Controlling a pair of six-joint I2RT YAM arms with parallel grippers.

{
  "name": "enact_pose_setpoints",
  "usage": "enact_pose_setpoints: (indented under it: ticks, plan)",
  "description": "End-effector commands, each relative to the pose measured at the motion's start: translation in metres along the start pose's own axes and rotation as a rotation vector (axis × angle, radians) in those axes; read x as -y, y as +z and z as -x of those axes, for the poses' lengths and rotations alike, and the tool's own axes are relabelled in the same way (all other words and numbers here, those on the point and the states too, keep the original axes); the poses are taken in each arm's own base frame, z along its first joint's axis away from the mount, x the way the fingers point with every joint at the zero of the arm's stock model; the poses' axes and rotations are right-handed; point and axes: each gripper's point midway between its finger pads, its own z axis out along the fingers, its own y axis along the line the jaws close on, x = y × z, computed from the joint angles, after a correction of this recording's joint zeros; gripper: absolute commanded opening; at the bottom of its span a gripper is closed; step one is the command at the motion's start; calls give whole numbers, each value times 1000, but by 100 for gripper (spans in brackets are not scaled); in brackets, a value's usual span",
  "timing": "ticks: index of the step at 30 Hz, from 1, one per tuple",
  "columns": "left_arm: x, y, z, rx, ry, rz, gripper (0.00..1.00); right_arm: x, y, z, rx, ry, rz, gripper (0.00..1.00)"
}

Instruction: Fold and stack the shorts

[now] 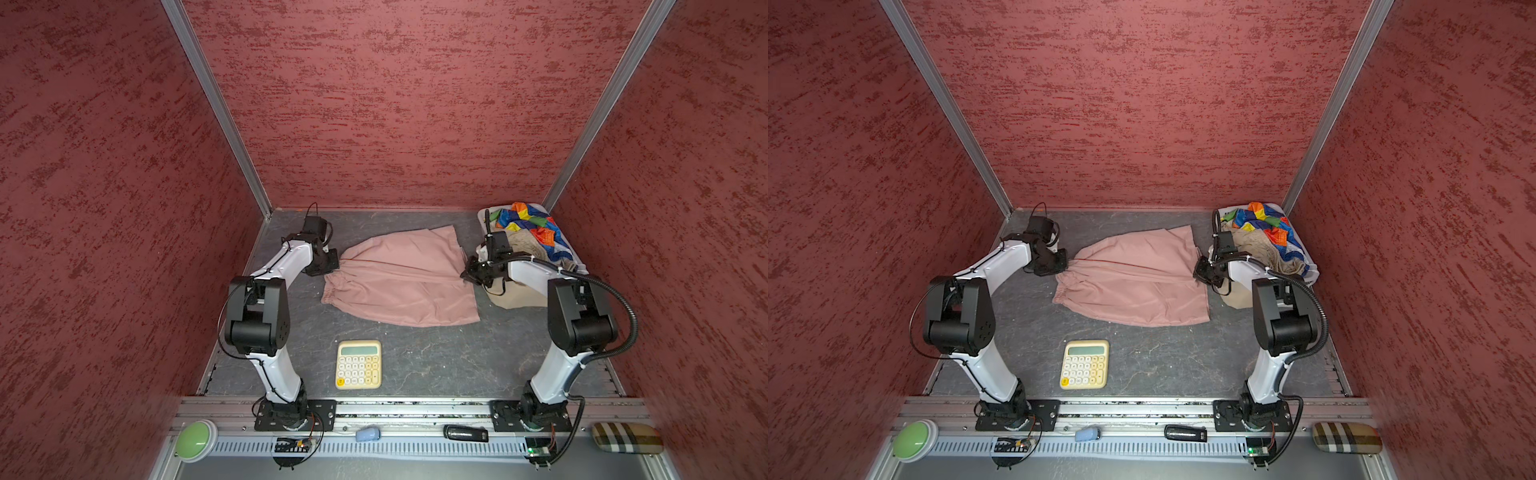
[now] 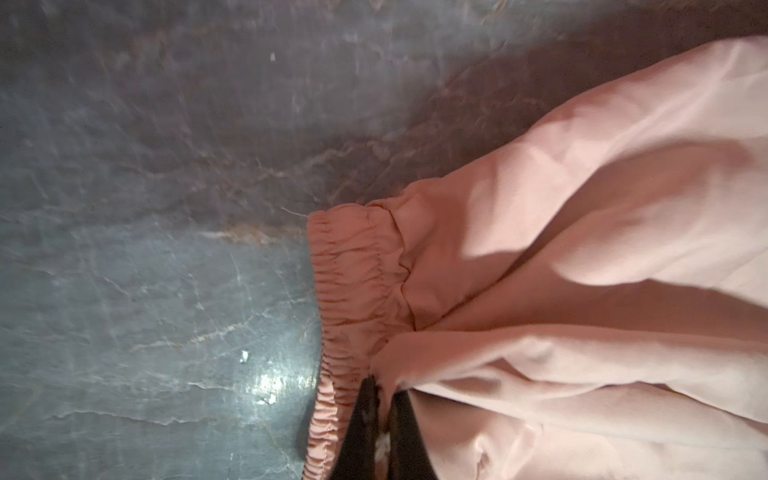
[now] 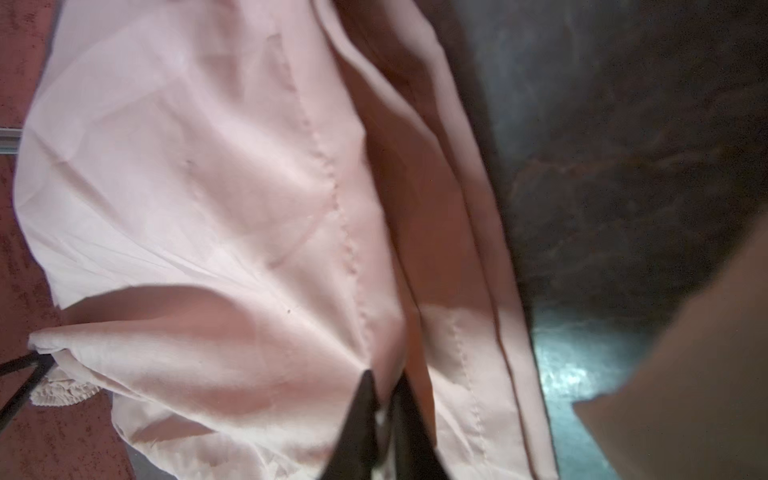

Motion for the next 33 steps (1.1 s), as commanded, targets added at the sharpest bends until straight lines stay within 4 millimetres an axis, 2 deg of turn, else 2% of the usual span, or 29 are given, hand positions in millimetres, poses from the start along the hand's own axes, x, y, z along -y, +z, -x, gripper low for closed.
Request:
enact_pose_setpoints:
  ticks: [1,5,8,13,19,22,27,31,33]
  plan:
    - [13,-17,7,68,-20,-57,0,-38,-27,22,152,-35,86,55]
    - [20,-21,6,69,-36,-94,0,-43,-37,8,182,7,77,98]
    - [27,-28,8,84,-46,-132,0,-47,-43,-2,198,79,119,99]
    - [35,-34,8,88,-55,-172,0,-48,-38,-32,213,262,207,99]
    - [38,-37,5,94,-62,-199,0,-46,-20,-32,222,392,270,98]
    - [39,-41,6,105,-57,-204,0,-41,-6,-27,228,431,265,92]
    - [39,-46,6,113,-57,-214,0,-39,12,-13,251,455,249,61]
    - [40,-48,6,116,-56,-221,0,-39,20,-5,258,454,230,42]
    - [39,-49,7,119,-59,-222,0,-40,20,0,274,450,230,25]
